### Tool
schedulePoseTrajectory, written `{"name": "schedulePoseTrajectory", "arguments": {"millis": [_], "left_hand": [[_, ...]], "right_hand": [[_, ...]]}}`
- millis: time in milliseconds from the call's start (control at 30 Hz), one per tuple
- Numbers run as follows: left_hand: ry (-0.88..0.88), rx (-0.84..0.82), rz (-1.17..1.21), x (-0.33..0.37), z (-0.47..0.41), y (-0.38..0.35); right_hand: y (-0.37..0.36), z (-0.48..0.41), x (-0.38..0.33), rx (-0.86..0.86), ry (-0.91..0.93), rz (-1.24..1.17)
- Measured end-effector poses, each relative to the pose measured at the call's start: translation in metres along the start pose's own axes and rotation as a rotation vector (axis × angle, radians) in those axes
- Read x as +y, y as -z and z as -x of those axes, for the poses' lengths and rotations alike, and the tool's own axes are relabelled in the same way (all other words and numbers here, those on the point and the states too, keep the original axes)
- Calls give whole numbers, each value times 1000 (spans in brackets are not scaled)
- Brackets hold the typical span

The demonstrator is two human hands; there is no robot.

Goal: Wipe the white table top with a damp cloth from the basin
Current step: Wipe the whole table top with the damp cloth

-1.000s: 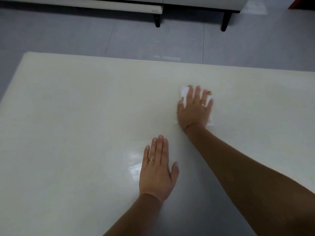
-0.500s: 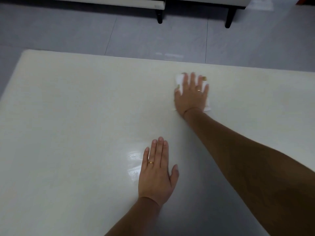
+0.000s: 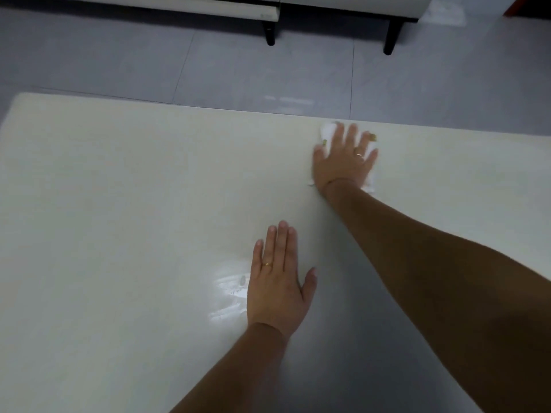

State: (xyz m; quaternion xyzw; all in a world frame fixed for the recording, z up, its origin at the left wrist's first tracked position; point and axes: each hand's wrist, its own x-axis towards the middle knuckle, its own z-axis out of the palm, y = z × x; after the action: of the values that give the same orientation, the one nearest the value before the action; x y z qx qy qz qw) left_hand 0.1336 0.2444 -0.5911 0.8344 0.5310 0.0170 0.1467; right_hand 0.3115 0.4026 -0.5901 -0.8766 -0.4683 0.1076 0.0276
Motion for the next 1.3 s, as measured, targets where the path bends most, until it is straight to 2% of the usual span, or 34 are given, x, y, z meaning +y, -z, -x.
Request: {"name": "schedulePoseTrajectory", "arguments": {"millis": [133,233,433,567,633,700,767,833,1000,1133,1200,1300], "left_hand": [[18,-11,-35,1,1,-3],[3,-13,-16,2,0,0],[4,-1,10,5,1,3],[9,-19,-14,5,-1,2],[17,-29,-25,5,-1,1],[23,-33,-40,6,-1,2],[20,-32,-50,6,-2,2],[11,-23,-41,6,-1,3],[-2,11,5,4,-1,1],[-8,21,-23,4,-2,1],[-5,15,-35,5,-1,2],[16,1,-78,5,-1,3]], "right_hand": [[-5,12,-26,-12,345,56],[5,-4,4,-38,469,99],[25,-35,95,13,156,74],[21,-30,64,3,-29,25],[15,-16,36,13,35,18],[9,0,18,23,214,55],[11,4,23,-6,355,78],[18,-6,47,-17,403,101],[36,-38,135,60,80,63],[31,-33,111,26,-75,4],[21,-12,80,25,34,33],[14,16,60,10,325,88]]}}
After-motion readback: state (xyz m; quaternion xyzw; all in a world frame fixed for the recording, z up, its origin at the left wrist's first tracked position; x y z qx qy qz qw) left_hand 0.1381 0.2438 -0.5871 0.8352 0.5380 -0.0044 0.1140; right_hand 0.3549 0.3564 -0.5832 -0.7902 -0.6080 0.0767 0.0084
